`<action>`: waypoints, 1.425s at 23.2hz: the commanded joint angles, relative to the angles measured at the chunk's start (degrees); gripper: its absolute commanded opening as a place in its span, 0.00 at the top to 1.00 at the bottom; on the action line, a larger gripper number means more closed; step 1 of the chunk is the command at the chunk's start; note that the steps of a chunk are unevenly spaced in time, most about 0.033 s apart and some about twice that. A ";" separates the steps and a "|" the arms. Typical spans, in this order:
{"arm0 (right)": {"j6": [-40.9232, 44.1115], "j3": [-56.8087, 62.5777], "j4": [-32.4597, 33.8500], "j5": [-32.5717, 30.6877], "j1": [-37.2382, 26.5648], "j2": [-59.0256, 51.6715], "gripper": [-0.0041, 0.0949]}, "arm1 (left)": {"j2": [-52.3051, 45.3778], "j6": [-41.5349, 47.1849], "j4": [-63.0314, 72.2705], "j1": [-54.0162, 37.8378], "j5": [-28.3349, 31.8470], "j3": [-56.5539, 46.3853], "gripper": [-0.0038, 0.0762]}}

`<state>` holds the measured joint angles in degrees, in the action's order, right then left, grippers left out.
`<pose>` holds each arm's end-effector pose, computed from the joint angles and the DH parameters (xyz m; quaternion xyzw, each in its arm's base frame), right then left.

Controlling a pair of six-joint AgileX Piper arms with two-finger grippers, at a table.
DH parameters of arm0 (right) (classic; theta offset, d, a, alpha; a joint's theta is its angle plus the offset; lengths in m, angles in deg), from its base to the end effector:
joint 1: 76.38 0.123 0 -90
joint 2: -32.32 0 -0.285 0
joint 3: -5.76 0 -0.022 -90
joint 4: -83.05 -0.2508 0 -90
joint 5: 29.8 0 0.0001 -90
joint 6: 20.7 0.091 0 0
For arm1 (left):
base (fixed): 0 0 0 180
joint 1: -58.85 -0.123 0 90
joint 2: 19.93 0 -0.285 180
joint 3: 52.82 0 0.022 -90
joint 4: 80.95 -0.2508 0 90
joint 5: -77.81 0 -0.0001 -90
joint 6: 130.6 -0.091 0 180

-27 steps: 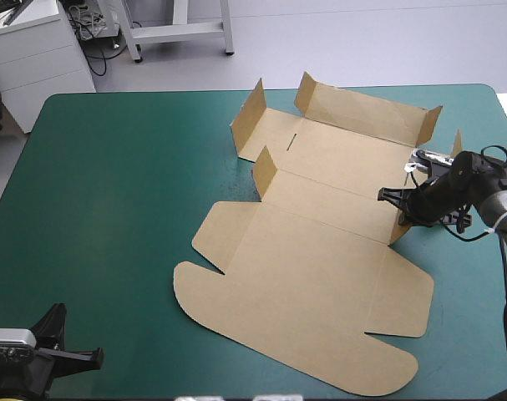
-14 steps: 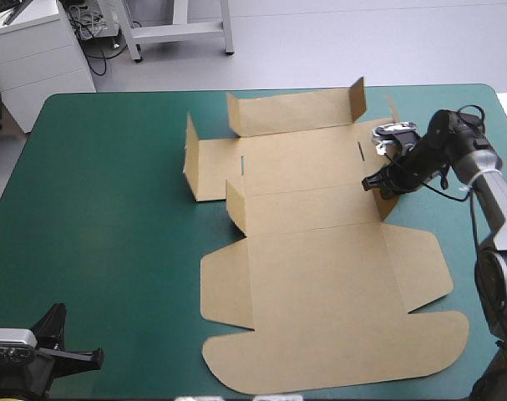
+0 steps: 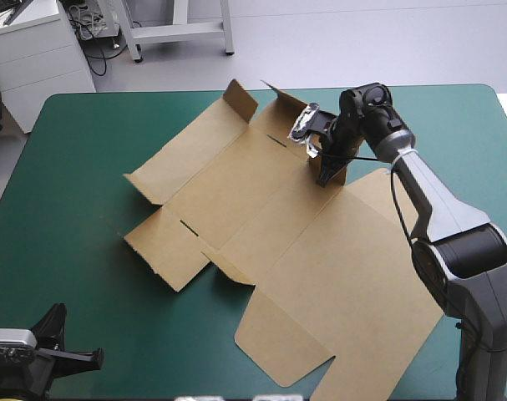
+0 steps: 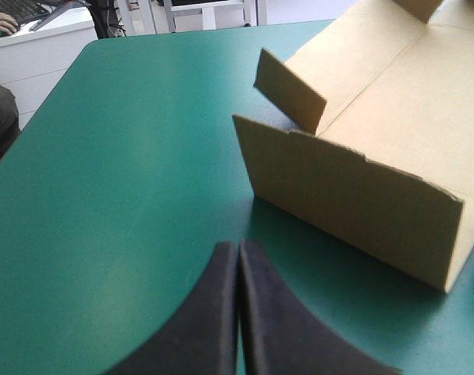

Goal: Fold the box

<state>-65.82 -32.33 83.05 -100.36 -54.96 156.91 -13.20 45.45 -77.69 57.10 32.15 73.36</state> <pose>0.4153 0.1629 0.3110 -0.5376 0.8194 -0.0408 0.1946 0.0120 -0.0033 0.2735 0.0117 0.7993 0.0017 0.6008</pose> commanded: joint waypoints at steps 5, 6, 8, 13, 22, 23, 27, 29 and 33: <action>-13.44 -2.91 1.21 6.63 6.26 -2.87 0.98 | -0.67 0.38 0.46 0.32 4.43 1.26 0.99; -15.05 -2.91 1.21 7.67 7.01 -2.87 0.98 | -0.67 0.38 0.46 0.32 4.43 1.26 0.99; -16.81 -2.91 1.21 10.03 8.04 -2.46 0.98 | -0.67 0.38 0.46 0.32 4.43 1.26 0.99; -17.37 -2.91 -1.91 15.81 9.24 -0.94 0.98 | -0.67 0.38 0.46 0.32 5.21 1.00 0.99; -18.23 -2.80 -7.91 14.96 9.33 0.21 0.60 | -0.67 0.38 0.46 0.32 5.47 0.87 0.99; -16.37 -2.80 -7.91 15.06 9.33 0.21 0.39 | -0.67 0.38 0.46 0.32 5.47 0.87 0.99; -2.26 -6.21 -7.63 14.10 9.33 0.00 0.18 | -0.67 0.38 0.46 0.32 5.47 0.87 0.99; 4.08 -10.35 -7.04 11.51 9.33 0.00 0.19 | -0.67 0.38 0.46 0.32 5.47 0.87 0.99; 14.14 -15.38 -3.04 6.50 9.23 0.00 0.34 | -0.67 0.38 0.46 0.32 5.47 0.87 0.99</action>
<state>-58.44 -43.29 77.48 -92.27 -45.70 160.66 -13.20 45.45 -77.69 57.10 33.02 73.01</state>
